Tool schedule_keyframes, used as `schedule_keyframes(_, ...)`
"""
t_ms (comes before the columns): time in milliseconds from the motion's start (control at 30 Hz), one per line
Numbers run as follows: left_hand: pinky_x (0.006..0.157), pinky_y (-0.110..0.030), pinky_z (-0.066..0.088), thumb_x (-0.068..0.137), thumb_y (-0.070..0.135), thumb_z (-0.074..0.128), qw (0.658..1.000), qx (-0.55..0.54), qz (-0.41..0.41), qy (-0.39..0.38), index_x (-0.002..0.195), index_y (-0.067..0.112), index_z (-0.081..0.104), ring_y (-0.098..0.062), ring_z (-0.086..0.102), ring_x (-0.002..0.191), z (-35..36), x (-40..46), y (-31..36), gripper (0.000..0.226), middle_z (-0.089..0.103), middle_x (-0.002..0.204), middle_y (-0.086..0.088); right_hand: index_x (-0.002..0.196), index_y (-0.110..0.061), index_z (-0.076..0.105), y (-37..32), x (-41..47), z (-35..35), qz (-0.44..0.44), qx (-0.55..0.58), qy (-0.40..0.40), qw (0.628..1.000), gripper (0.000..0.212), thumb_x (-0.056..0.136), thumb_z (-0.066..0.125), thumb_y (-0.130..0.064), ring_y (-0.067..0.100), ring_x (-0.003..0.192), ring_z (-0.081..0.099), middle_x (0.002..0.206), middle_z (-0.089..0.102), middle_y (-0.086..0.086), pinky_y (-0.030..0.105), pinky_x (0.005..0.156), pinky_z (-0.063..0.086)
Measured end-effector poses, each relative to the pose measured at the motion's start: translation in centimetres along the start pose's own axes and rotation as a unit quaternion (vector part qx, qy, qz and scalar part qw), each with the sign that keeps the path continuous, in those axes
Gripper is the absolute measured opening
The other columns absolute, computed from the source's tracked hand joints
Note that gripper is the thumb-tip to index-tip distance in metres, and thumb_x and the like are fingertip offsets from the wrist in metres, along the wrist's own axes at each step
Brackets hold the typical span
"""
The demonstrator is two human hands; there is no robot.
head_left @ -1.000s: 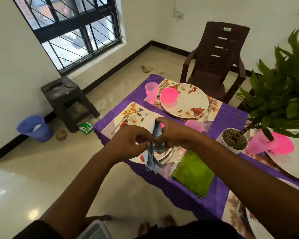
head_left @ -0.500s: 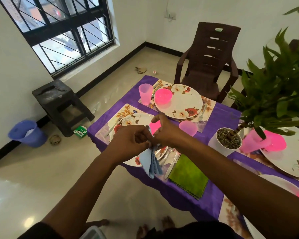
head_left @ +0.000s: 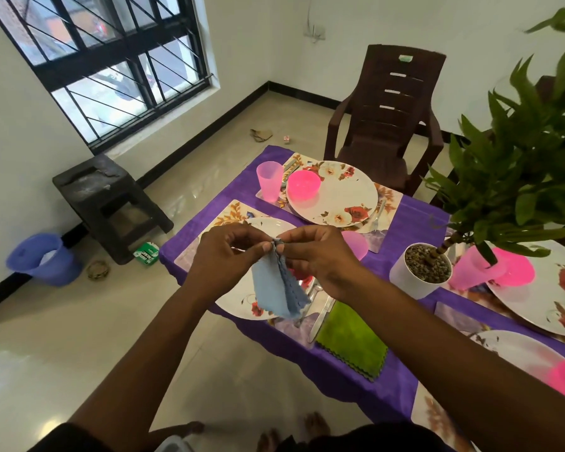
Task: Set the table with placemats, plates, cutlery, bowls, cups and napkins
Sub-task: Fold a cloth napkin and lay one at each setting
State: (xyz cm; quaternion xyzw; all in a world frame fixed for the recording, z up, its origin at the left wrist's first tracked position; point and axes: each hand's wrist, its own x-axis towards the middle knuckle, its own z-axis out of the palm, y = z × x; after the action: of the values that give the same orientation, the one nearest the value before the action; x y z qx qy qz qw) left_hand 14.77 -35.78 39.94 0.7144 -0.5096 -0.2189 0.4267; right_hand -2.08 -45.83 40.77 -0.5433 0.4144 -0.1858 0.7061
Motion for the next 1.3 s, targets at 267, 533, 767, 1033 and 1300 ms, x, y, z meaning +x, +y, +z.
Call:
schedule_keyframes(267, 0.086, -0.041, 0.061, 0.092, 0.028, 0.077, 0.999, 0.011, 0.024, 0.041, 0.099, 0.018, 0.079, -0.013, 0.068, 0.094, 0.6, 0.6, 0.7, 0.013, 0.075, 0.101, 0.007, 0.088, -0.017, 0.081, -0.1, 0.2, -0.3, -0.028, 0.018, 0.032, 0.999, 0.008, 0.088, 0.078, -0.009, 0.021, 0.088, 0.077, 0.094, 0.079, 0.004, 0.031, 0.075, 0.062)
schedule_keyframes(533, 0.094, -0.042, 0.059, 0.091, 0.033, 0.078, 0.998, 0.011, 0.017, 0.056, 0.095, 0.031, 0.075, -0.011, 0.068, 0.098, 1.2, 0.9, 0.7, 0.005, 0.075, 0.104, 0.012, 0.096, -0.016, 0.079, 0.1, -0.1, -0.5, -0.040, 0.032, 0.024, 0.998, 0.009, 0.090, 0.076, -0.009, 0.020, 0.091, 0.076, 0.097, 0.079, 0.005, 0.028, 0.074, 0.060)
schedule_keyframes(767, 0.088, -0.034, 0.058, 0.086, 0.054, 0.068, 0.998, 0.024, 0.025, 0.044, 0.087, 0.027, 0.070, -0.013, 0.064, 0.096, 1.6, 1.6, 0.0, 0.027, 0.069, 0.098, 0.009, 0.097, -0.016, 0.075, 0.1, -0.2, 0.7, -0.098, -0.108, 0.054, 0.988, 0.015, 0.087, 0.078, -0.006, 0.018, 0.086, 0.072, 0.094, 0.078, 0.003, 0.028, 0.066, 0.054)
schedule_keyframes(1033, 0.096, -0.046, 0.057, 0.083, 0.077, 0.054, 0.995, 0.054, -0.055, -0.055, 0.100, 0.022, 0.073, -0.013, 0.061, 0.108, 1.2, 1.7, -4.7, 0.061, 0.066, 0.116, 0.009, 0.099, -0.013, 0.069, -0.3, -0.7, -1.5, -0.091, -0.131, 0.054, 0.986, 0.008, 0.093, 0.069, -0.008, 0.022, 0.088, 0.067, 0.096, 0.074, 0.009, 0.033, 0.070, 0.053)
schedule_keyframes(1300, 0.089, -0.043, 0.063, 0.079, 0.051, 0.079, 0.984, -0.081, -0.060, -0.147, 0.117, 0.021, 0.066, -0.020, 0.072, 0.104, 1.8, 2.4, -3.9, 0.051, 0.073, 0.114, 0.002, 0.111, -0.023, 0.054, 1.5, -1.6, -4.2, -0.115, -0.172, 0.144, 0.968, 0.010, 0.105, 0.052, -0.015, 0.026, 0.086, 0.062, 0.106, 0.064, 0.008, 0.032, 0.067, 0.043)
